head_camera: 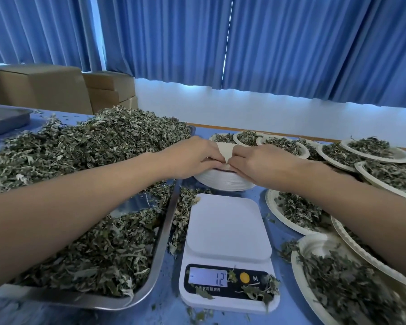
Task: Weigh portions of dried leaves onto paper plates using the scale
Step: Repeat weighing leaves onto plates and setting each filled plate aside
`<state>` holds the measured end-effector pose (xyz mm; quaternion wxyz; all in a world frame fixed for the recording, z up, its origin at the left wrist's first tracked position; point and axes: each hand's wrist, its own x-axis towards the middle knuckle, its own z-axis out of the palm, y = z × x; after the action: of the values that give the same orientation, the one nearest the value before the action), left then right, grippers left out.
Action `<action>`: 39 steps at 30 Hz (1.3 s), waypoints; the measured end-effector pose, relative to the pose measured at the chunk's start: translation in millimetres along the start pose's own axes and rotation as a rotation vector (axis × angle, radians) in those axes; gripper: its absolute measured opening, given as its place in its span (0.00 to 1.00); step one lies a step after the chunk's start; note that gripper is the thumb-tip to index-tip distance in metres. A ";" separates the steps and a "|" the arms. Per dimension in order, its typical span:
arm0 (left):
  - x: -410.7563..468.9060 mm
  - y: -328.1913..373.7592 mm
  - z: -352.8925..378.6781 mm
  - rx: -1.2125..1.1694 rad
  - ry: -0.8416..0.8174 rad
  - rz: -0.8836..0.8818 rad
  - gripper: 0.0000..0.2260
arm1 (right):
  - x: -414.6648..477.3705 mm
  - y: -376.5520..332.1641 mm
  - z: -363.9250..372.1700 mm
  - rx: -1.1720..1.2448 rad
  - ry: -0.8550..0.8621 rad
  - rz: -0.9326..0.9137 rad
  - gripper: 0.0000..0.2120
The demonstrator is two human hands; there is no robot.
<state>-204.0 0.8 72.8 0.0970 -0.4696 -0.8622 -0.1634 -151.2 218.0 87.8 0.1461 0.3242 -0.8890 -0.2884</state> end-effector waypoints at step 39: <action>-112.2 47.4 -36.4 0.100 -0.295 -0.474 0.16 | -121.5 -184.2 -63.6 0.432 0.673 -0.014 0.19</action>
<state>-103.0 -76.1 79.7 -0.0474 -0.2684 -0.9597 -0.0687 58.6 156.9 17.4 0.3556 0.4301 -0.8294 0.0265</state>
